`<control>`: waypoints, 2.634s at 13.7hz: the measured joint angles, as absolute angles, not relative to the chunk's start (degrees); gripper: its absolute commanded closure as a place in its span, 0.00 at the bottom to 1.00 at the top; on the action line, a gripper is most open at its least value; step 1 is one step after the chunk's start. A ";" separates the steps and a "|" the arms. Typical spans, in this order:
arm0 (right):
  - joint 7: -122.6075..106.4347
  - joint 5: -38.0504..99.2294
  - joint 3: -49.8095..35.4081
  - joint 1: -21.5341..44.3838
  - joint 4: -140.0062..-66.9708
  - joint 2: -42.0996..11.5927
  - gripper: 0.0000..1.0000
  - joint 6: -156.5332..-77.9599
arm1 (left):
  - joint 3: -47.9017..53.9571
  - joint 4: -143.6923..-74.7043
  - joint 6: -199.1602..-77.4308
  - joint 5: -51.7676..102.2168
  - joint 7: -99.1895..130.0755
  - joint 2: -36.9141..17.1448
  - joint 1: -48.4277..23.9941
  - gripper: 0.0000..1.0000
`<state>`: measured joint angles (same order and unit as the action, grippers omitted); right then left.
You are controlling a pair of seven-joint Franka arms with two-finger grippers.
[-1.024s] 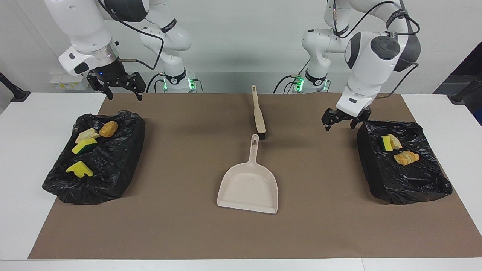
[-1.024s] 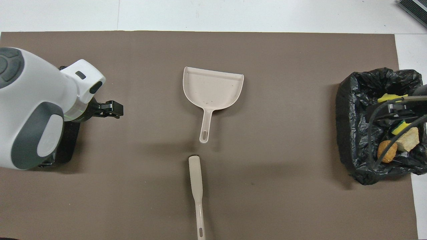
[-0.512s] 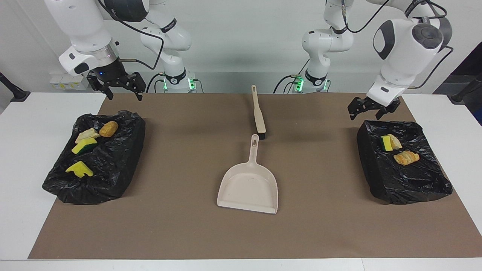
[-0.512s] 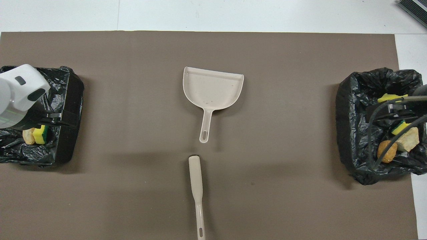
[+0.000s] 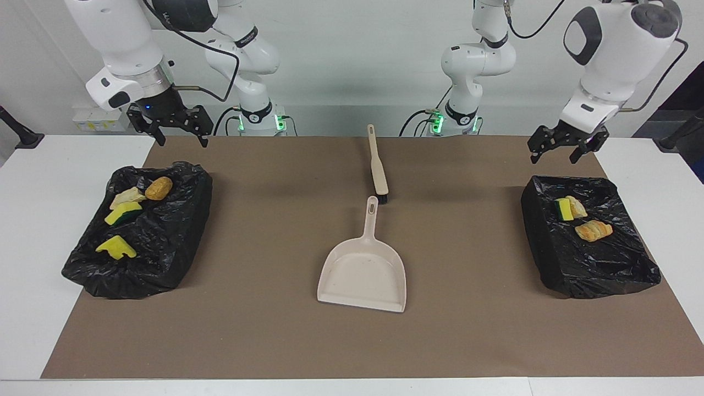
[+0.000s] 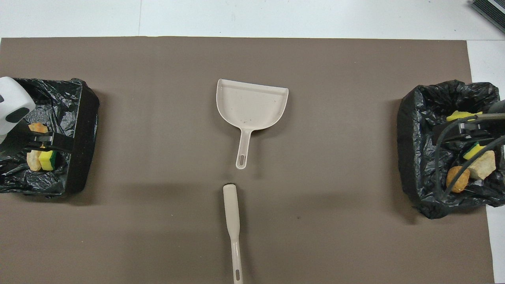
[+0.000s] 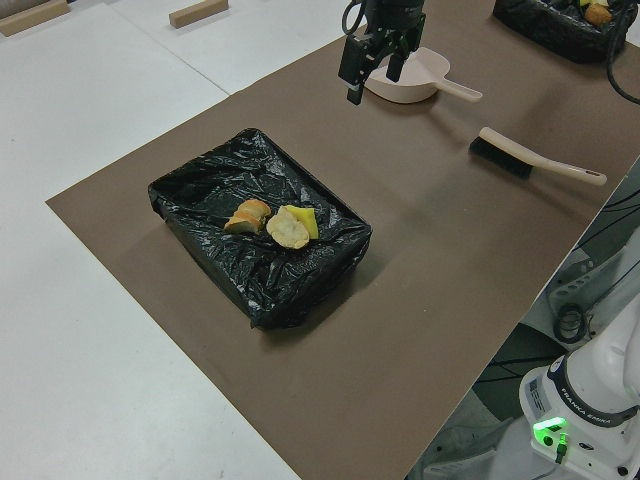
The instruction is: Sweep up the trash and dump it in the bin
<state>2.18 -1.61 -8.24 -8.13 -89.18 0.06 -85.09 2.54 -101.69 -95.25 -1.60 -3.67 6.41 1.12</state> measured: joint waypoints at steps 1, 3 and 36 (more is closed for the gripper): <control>2.18 -1.61 -8.24 -8.13 -89.18 0.06 0.00 -85.09 | 2.54 -99.93 -93.17 -1.60 -3.67 6.90 1.12 0.00; 2.18 -1.61 -8.24 -8.13 -89.18 0.06 0.00 -85.09 | 2.55 -97.00 -90.33 -1.60 -3.67 7.56 1.12 0.00; 2.19 -1.69 -8.15 -8.62 -88.96 0.01 0.00 -84.28 | 4.38 -94.63 -86.68 -1.51 -2.69 7.82 1.84 0.00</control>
<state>2.19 -1.69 -8.15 -8.62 -88.96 0.01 -84.28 4.38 -94.63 -86.68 -1.51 -2.69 7.82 1.84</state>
